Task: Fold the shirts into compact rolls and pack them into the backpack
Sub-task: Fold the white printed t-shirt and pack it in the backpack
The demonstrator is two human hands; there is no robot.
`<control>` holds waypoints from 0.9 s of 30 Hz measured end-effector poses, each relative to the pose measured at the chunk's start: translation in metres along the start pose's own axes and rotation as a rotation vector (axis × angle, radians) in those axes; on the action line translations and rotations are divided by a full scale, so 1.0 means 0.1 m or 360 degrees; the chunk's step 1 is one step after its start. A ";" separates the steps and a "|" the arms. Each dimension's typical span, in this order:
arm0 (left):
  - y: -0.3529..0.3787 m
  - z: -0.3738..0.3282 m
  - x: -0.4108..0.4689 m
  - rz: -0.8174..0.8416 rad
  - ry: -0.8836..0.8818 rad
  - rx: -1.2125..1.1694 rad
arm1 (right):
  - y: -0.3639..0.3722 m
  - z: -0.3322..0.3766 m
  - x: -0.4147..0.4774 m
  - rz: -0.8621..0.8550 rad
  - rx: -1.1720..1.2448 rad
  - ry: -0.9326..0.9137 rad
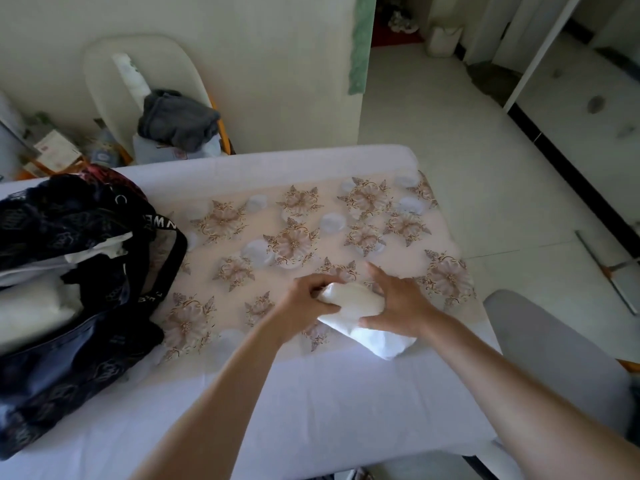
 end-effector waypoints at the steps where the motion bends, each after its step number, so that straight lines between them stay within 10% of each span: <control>1: -0.04 -0.07 -0.05 -0.0024 0.0127 0.0093 | -0.04 0.03 0.00 0.0131 -0.0102 0.0006; 8: -0.20 -0.01 -0.33 -0.0057 0.0468 0.0902 | 0.00 0.40 -0.10 -0.0751 -0.0682 -0.0555; 13: -0.04 0.41 -0.45 0.0248 0.0043 0.1311 | 0.55 0.25 -0.33 -0.0421 -0.0679 -0.0658; 18: 0.20 -0.04 -0.34 -0.0415 0.0719 0.1225 | 0.53 0.11 -0.45 -0.0552 -0.0117 -0.0578; 27: 0.78 0.74 -0.46 -0.0199 0.0837 0.1784 | 0.61 -0.08 -0.40 -0.0374 -0.0310 -0.0453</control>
Point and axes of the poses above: each hand's wrist, its own x-axis towards the middle knuckle, its own y-axis out of the palm, z = x × y, the point moved 6 cm from there along x, towards the middle knuckle, and after that the axes turned 1 degree about y, right-handed, at the moved point
